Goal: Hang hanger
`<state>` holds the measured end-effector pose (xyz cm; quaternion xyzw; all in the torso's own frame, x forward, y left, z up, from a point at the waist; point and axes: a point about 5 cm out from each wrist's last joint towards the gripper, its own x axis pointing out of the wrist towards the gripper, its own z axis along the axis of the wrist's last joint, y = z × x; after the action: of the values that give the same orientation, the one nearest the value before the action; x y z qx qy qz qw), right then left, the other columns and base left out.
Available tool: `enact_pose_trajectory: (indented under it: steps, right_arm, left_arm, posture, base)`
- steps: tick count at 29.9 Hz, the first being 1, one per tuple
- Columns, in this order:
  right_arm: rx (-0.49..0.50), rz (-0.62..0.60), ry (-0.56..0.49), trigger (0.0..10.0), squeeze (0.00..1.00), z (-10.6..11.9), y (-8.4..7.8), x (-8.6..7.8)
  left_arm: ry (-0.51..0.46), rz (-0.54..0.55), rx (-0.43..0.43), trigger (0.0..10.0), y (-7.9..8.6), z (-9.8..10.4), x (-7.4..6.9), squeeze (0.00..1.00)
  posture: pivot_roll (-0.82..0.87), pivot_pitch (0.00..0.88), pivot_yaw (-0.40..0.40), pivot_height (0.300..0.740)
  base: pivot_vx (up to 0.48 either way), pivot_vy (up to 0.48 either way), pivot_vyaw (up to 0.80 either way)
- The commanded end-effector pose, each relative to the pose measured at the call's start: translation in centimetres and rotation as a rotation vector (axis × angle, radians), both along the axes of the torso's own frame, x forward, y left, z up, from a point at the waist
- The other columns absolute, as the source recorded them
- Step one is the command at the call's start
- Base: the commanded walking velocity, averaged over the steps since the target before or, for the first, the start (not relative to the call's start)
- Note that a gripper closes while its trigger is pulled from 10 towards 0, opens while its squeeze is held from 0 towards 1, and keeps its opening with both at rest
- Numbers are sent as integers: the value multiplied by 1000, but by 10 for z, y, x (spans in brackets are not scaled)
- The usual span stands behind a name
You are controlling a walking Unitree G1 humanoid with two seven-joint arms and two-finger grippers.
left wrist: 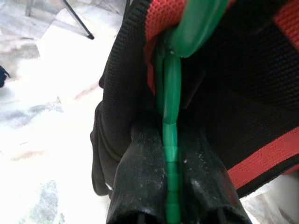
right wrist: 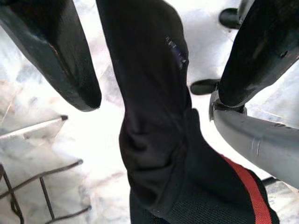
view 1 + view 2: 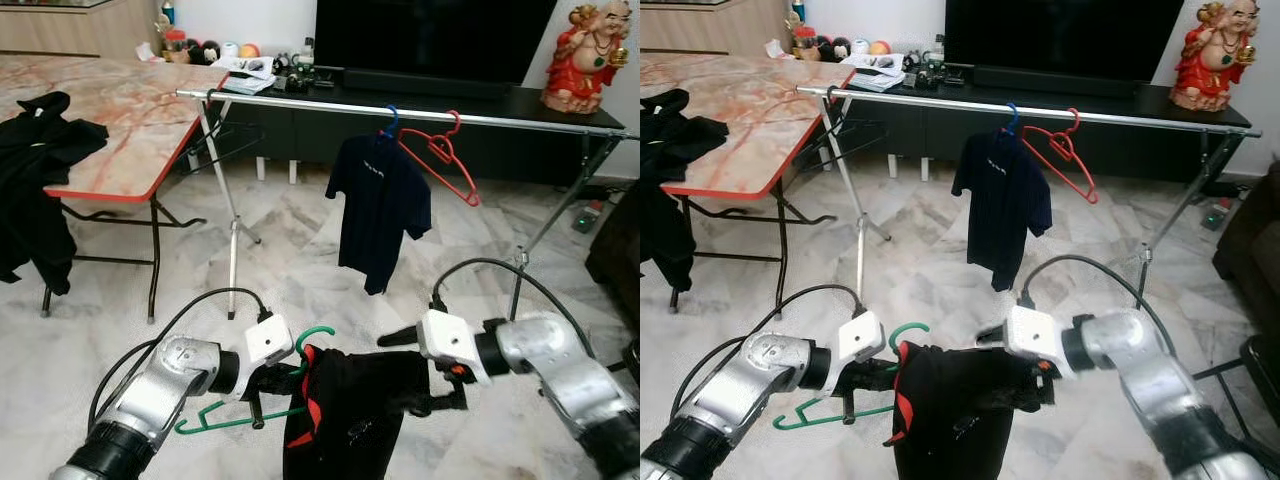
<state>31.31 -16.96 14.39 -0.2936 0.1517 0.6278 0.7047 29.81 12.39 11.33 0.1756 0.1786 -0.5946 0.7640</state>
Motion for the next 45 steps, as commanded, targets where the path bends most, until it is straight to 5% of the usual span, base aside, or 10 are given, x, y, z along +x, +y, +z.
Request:
enact_pose_trajectory:
  steps: [1, 14, 26, 45]
  right_arm:
    - [-15, 25, -8, 10000, 0, -2, 2, 2]
    - [-4, -16, -83, 10000, 0, -19, 7, 13]
    - [7, 80, 36, 10000, 0, -34, 13, 6]
    - [54, 53, 50, 10000, 0, -38, 23, 10]
  left_arm:
    - [-36, -32, 25, 10000, -2, 8, 3, 0]
    - [-31, -82, 35, 10000, -7, 12, 4, 0]
    - [-35, -136, 39, 10000, -12, 16, 1, 0]
    - [-82, -161, 56, 10000, -21, 22, 1, 0]
  posture:
    - [7, 35, -67, 740]
    - [14, 25, -53, 740]
    - [18, 22, -52, 740]
    - [22, 34, -63, 740]
  base:
    - [0, 0, 0]
    - [0, 0, 0]
    - [0, 0, 0]
    - [0, 0, 0]
